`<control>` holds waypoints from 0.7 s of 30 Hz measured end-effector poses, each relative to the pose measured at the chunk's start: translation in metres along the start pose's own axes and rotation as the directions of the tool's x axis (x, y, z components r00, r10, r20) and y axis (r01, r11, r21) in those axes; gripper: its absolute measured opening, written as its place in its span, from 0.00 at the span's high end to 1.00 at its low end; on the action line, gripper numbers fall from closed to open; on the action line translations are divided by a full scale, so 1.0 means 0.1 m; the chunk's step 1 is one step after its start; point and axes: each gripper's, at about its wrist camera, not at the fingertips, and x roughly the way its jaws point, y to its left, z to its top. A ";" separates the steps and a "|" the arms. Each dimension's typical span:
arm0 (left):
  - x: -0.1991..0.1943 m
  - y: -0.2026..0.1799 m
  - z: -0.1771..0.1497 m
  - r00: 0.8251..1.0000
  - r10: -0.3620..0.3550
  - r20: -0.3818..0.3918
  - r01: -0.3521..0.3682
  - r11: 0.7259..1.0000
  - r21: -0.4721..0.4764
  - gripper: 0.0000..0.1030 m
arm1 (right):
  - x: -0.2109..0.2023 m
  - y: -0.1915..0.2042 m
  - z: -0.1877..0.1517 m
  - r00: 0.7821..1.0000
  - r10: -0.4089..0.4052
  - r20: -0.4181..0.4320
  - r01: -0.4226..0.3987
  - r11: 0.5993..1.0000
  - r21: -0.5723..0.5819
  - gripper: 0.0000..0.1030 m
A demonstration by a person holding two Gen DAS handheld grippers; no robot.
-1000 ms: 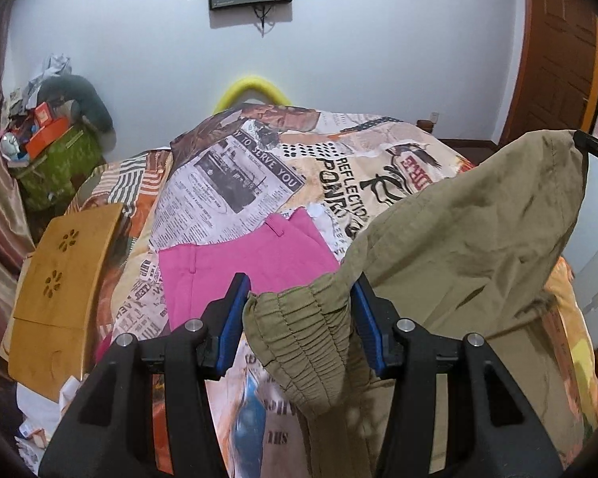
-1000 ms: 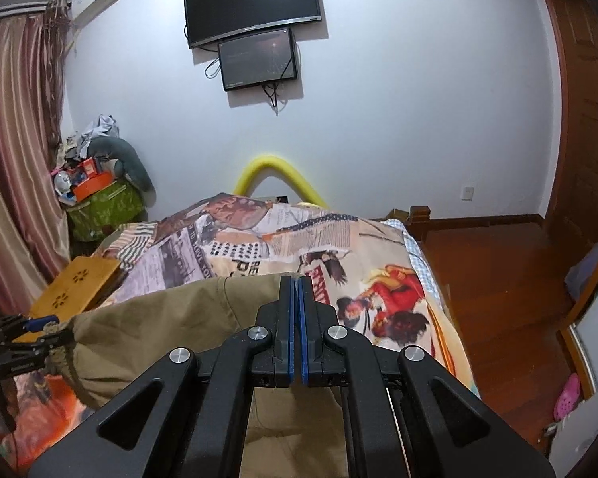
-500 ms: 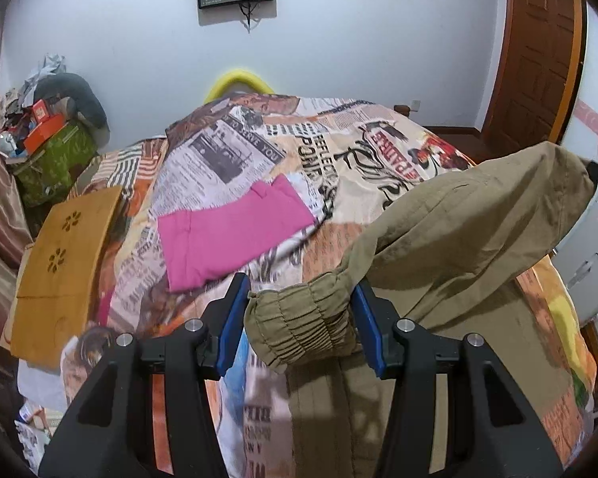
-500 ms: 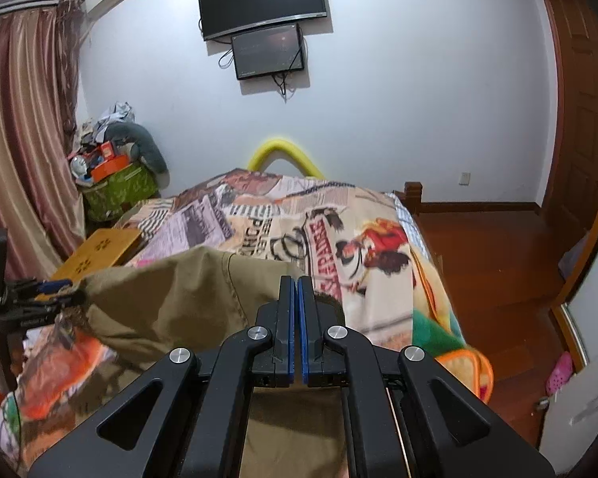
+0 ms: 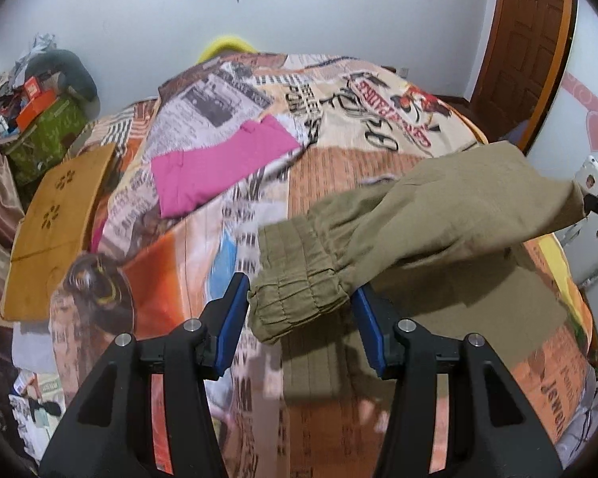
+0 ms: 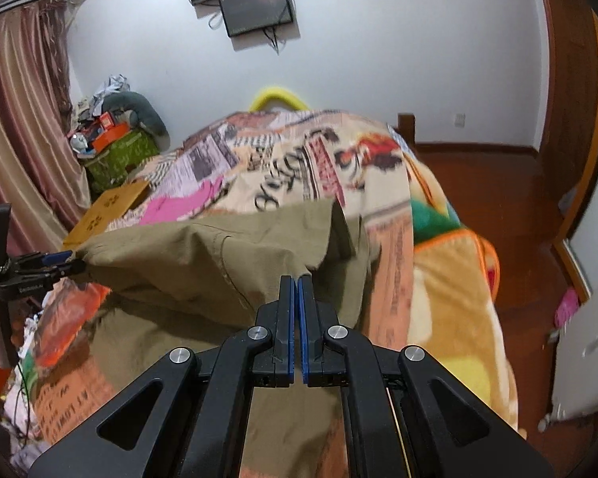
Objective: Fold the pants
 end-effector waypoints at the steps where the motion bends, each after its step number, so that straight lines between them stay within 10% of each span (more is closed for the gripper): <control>1: 0.00 0.01 -0.05 1.000 -0.002 -0.012 0.002 1.000 -0.002 0.50 | -0.02 -0.02 -0.07 1.000 -0.003 -0.012 0.003 1.000 0.009 0.98; 21: -0.38 -0.22 -0.16 0.999 0.035 0.037 -0.038 0.994 0.101 0.43 | -0.29 0.22 -0.47 0.997 -0.058 -0.053 0.055 0.997 -0.052 0.87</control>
